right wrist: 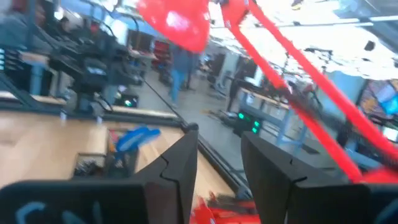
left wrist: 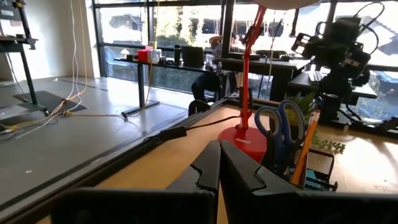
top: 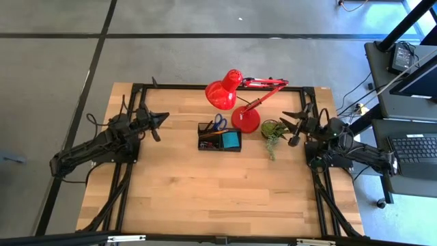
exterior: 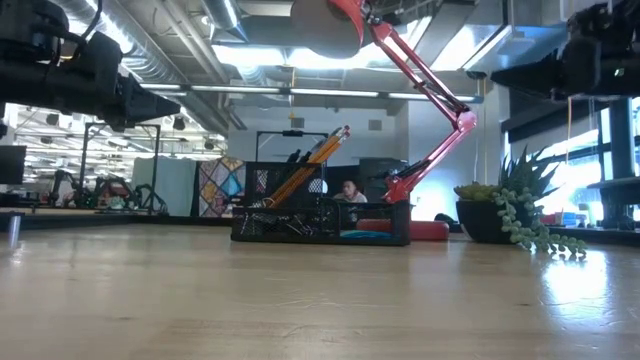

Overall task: Pick and place office supplies into organizer
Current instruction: Return to Home Position

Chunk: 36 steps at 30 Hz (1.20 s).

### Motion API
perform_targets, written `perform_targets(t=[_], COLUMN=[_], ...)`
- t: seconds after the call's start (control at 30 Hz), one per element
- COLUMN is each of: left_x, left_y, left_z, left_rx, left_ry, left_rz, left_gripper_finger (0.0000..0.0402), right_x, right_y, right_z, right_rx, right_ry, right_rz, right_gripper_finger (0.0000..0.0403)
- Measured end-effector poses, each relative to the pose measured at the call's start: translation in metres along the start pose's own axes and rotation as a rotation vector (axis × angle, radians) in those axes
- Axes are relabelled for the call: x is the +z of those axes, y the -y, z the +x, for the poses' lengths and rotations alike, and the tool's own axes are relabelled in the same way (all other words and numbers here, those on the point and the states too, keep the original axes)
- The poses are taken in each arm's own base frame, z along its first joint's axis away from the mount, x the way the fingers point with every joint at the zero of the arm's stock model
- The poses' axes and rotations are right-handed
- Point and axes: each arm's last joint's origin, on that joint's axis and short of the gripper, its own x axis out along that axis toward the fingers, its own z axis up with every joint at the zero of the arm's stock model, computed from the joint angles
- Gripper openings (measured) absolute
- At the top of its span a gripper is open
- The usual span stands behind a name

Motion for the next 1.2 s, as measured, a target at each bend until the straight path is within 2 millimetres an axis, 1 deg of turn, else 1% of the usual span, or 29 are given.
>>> perform_targets(t=[0.1, 0.17, 0.27, 0.53, 0.73, 0.97, 1.2], left_x=[0.0000, 0.0000, 0.0000, 0.0000, 0.0001, 0.0001, 0.0001], left_y=[0.0000, 0.0000, 0.0000, 0.0000, 0.0000, 0.0000, 0.0000], left_z=[0.0000, 0.0000, 0.0000, 0.0000, 0.0000, 0.0000, 0.0000], left_rx=[0.000, 0.000, 0.000, 0.000, 0.000, 0.000, 0.000], left_ry=[0.000, 0.000, 0.000, 0.000, 0.001, 0.001, 0.001], left_rz=[-0.011, -0.033, -0.045, -0.045, -0.045, -0.045, -0.045], left_gripper_finger=[0.0005, 0.0007, 0.0008, 0.0008, 0.0006, 0.0006, 0.0007], right_x=[-0.0117, -0.0130, -0.0140, -0.0052, -0.0071, -0.0061, -0.0056], right_y=[-0.0007, 0.0000, 0.0008, 0.0072, 0.0074, 0.0059, 0.0060], right_z=[0.0017, 0.0020, 0.0020, -0.0009, -0.0009, -0.0006, -0.0006], right_rx=[-0.031, -0.051, -0.058, -0.091, -0.098, -0.042, -0.044], right_ry=[0.006, 0.041, 0.021, -0.096, -0.107, -0.084, -0.078], right_rz=[-0.003, -0.001, -0.011, -0.058, -0.009, 0.038, 0.043], right_gripper_finger=[0.0128, 0.0128, 0.0128, 0.0128, 0.0128, 0.0128, 0.0128])
